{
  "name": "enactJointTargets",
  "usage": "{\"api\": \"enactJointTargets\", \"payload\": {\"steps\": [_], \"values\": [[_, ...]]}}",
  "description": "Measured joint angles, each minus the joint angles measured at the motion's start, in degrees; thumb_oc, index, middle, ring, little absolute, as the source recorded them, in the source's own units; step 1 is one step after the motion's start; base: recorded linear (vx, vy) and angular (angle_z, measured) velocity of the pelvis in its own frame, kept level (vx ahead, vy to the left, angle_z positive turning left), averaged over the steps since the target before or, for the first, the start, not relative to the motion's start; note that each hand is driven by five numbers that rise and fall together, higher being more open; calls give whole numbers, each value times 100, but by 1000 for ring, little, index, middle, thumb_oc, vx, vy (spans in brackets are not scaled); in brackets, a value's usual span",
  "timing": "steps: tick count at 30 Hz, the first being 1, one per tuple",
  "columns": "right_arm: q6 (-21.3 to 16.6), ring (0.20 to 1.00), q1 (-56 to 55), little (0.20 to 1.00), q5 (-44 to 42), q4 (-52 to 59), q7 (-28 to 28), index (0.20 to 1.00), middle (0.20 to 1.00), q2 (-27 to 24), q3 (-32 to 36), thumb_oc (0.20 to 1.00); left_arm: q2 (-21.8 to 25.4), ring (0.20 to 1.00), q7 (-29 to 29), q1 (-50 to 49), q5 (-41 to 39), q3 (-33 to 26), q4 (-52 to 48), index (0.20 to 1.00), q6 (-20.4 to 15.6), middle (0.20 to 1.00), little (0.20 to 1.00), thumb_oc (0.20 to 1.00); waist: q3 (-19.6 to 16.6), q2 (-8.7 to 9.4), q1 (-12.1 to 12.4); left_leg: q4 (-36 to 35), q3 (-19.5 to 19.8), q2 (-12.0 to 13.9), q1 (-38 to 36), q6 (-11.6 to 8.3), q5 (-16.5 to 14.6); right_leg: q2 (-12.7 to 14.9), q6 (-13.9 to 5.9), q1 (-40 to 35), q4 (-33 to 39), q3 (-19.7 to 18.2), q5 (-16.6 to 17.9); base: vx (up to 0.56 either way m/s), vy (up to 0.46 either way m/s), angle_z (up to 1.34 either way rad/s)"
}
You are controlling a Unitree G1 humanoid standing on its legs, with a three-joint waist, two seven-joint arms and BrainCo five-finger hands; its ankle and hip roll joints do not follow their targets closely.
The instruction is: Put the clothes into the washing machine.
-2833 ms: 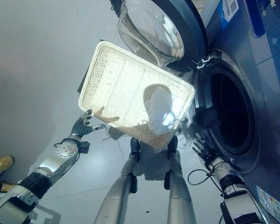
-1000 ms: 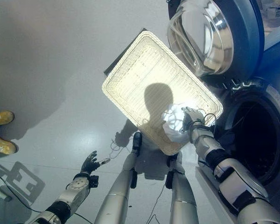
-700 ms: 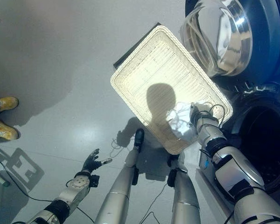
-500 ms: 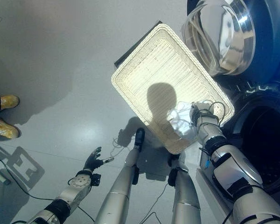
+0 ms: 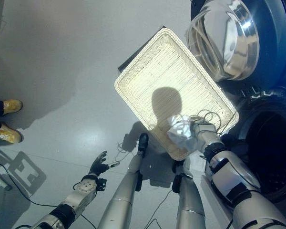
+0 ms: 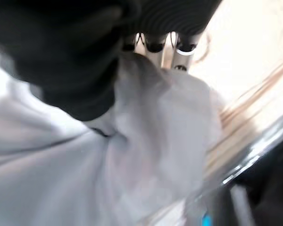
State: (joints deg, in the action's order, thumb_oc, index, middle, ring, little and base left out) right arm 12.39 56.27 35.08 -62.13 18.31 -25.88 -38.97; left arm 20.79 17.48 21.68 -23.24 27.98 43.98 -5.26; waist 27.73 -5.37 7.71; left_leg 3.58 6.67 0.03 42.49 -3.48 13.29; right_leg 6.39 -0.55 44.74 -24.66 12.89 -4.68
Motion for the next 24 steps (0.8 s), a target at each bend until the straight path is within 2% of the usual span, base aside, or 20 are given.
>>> {"api": "enactJointTargets", "payload": {"steps": [1, 3, 5, 7, 9, 10, 11, 13, 15, 16, 17, 21, 24], "values": [[0, 200, 0, 200, 0, 0, 0, 200, 200, 0, 0, 200, 0, 1000, 0, 0, 0, 0, 0, 1000, 0, 1000, 1000, 1000, 0, 0, 0, 0, 0, 0, 0, 0, 0, 0, 0, 0, 0, 0, 0, 4, -45, 2], [-103, 200, -1, 200, -274, 3, 348, 200, 200, -4, -6, 200, 1, 1000, 0, 50, 0, 0, -17, 1000, 84, 1000, 1000, 1000, 0, 0, 31, 1, 5, 3, -10, -15, 26, -3, -2, -1, -19, 2, -14, 5, -89, 1], [-270, 200, 9, 200, -965, 100, 1045, 200, 200, -201, -7, 200, 11, 1000, -5, 124, 1, -7, -24, 1000, 220, 1000, 1000, 1000, 1, 1, 95, 2, 15, 16, -71, -29, 34, -18, 4, -48, -46, 4, -27, -1, -86, 0], [-341, 200, 9, 200, -1316, 144, 1370, 200, 200, -294, -5, 200, 21, 1000, -5, 130, 1, -18, -40, 1000, 242, 1000, 1000, 1000, 1, 2, 98, 5, 18, 18, -91, -36, 38, -19, 12, -61, -60, 3, -40, -1, -45, 1], [-275, 200, -65, 200, -2304, 432, 1941, 200, 200, -534, 9, 200, 73, 1000, -10, 130, 1, -19, -98, 1000, 367, 1000, 1000, 1000, 3, 5, 96, 23, 26, 23, -93, -43, 41, -22, 15, -60, -101, 6, -41, -7, -36, 1], [-250, 200, -112, 200, -2650, 483, 2069, 200, 200, -589, 12, 200, 75, 1000, -10, 130, 1, -19, -102, 1000, 387, 1000, 1000, 1000, 3, 5, 96, 28, 29, 21, -94, -43, 41, -21, 15, -60, -107, 5, -41, 0, 0, 0], [-85, 200, -229, 200, -3347, 638, 2206, 200, 200, -669, 93, 200, 80, 1000, -15, 130, 1, -23, -116, 1000, 404, 1000, 1000, 1000, 3, 5, 82, 46, 28, 20, -95, -43, 41, -20, 18, -60, -118, 0, -40, 0, 0, 0], [84, 200, -526, 200, -4572, 865, 2255, 200, 200, -688, 337, 200, 104, 1000, -19, 127, 1, -24, -120, 1000, 451, 1000, 1000, 1000, 6, 9, 67, 64, 24, 19, -95, -45, 38, -19, 18, -60, -133, -8, -39, -7, 16, -1], [214, 200, -944, 200, -5857, 1202, 2081, 200, 200, -586, 731, 200, 110, 1000, -24, 84, 2, -116, -99, 1000, 443, 1000, 1000, 1000, 15, 16, -74, 90, -6, 15, -101, -50, 30, -19, 23, -56, -141, -55, -35, -30, 76, -8], [223, 200, -1299, 200, -6950, 1448, 1903, 200, 200, -458, 1098, 200, 98, 1000, -30, 23, 3, -232, -1, 1000, 395, 1000, 1000, 1000, 40, 33, -162, 84, -82, 15, -148, -46, 28, -20, 32, -51, -124, -145, -12, -53, 134, -21], [196, 200, -1495, 200, -7543, 1589, 1803, 200, 200, -332, 1317, 200, 103, 1000, -30, -49, 4, -275, 26, 1000, 346, 1000, 1000, 1000, 71, 46, -213, 81, -164, 17, -188, -35, 17, -18, 23, -52, -121, -180, -10, -46, 122, -29], [-152, 200, -1941, 200, -9200, 1777, 1699, 200, 200, 79, 1783, 200, 47, 1000, -12, -259, 5, -294, 198, 1000, 122, 1000, 1000, 1000, 82, 46, -422, 74, -419, 36, -262, 31, -41, -63, -53, -19, -37, -442, 103, -36, 74, -30], [-379, 200, -2177, 200, -9618, 1919, 1604, 200, 200, 159, 2000, 200, -9, 1000, 9, -256, 5, -305, 267, 1000, 23, 1000, 1000, 1000, 91, 46, -539, 64, -541, 64, -270, 36, -45, -100, -66, -9, 94, -568, 210, -40, 65, -25]]}}
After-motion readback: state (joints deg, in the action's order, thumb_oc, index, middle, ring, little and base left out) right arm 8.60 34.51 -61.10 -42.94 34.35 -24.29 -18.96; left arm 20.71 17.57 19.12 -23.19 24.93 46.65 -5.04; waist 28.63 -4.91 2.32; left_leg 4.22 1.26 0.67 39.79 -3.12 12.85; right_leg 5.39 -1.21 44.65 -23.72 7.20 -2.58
